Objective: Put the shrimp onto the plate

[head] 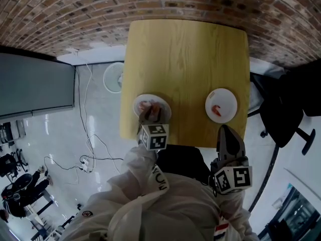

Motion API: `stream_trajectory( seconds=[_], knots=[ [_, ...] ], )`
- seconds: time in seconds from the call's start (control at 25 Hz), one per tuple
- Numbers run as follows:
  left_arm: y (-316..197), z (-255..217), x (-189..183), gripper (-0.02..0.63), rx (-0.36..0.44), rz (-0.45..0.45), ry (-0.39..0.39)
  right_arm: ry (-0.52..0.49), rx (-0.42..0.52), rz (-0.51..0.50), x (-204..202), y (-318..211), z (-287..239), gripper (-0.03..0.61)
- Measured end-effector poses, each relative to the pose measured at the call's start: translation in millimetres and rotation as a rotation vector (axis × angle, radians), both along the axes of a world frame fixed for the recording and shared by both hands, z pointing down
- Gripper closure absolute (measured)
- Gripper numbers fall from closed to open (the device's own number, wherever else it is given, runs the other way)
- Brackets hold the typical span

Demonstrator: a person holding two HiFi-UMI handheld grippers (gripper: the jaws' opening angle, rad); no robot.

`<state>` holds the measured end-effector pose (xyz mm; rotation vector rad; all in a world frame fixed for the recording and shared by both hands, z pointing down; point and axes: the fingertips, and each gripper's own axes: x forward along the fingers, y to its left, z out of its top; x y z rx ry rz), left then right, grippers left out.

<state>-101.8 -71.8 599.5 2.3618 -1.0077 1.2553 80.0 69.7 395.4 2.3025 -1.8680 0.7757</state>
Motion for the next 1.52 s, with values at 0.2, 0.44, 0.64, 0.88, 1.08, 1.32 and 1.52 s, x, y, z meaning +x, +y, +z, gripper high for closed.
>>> stream_trajectory(
  seconds=[0.2,0.44,0.64,0.88,1.08,1.32,1.52],
  knots=[
    [-2,-9,0,0.461,0.010,-0.008,0.009,-0.007,0.006,0.007,3,3,0,0.555],
    [0,-22,2,0.462,0.022,-0.005,0.028,-0.015,0.026,0.018,7,10,1,0.555],
    [9,-42,19,0.462,0.035,0.038,0.064,-0.016,0.046,0.050,17,24,-1,0.555],
    [25,-65,69,0.462,0.051,0.128,0.108,-0.014,0.054,0.124,42,50,-9,0.555],
    [47,-77,126,0.461,0.051,0.230,0.147,-0.013,0.055,0.207,74,78,-10,0.555],
    [94,-71,195,0.460,0.008,0.373,0.175,0.001,0.035,0.299,113,120,-9,0.555],
    [128,-57,245,0.461,-0.030,0.470,0.170,0.012,0.016,0.383,146,157,-11,0.555]
  ],
)
